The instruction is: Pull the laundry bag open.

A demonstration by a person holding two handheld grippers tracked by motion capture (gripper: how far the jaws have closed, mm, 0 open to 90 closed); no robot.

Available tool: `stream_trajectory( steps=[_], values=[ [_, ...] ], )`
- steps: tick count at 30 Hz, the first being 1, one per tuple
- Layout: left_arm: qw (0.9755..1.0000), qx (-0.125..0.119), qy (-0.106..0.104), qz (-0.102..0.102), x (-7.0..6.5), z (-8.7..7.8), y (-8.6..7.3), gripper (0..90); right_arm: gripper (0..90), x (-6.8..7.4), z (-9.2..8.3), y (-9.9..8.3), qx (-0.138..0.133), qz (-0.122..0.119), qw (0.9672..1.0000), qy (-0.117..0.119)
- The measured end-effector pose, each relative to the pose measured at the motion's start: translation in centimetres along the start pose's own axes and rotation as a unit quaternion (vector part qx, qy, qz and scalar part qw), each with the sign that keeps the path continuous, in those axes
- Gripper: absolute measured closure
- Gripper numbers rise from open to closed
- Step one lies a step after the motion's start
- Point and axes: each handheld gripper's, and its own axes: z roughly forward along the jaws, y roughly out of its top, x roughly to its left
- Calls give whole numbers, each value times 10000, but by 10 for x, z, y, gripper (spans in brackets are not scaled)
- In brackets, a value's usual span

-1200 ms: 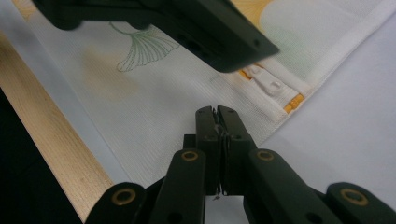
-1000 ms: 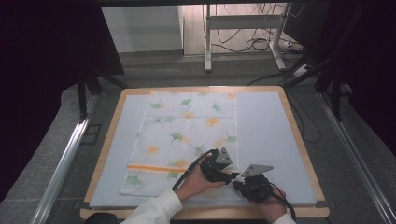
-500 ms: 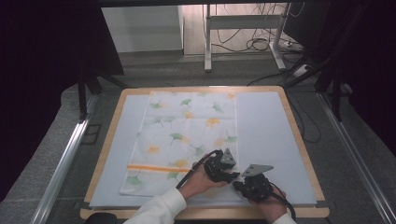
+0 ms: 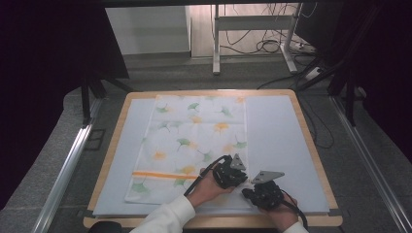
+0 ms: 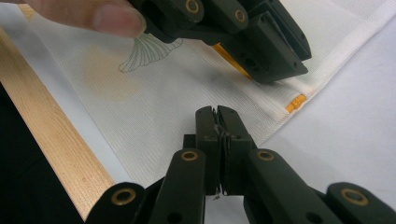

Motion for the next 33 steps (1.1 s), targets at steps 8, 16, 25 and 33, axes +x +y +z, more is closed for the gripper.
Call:
stream_trajectory(
  steps=[8,16,25,33],
  values=[
    [9998,11,201,-30,-1,0,1,896,864,0,0,0,3,-25,10000,-17],
    [9998,-10,181,-88,-1,0,1,900,864,-2,0,2,7,9,10000,-84],
    [9998,-28,178,-84,-1,0,0,900,865,-15,4,11,-137,226,9992,-291],
    [9997,-18,247,-11,-3,0,0,900,885,-19,7,10,-102,362,9989,-297]
  ],
)
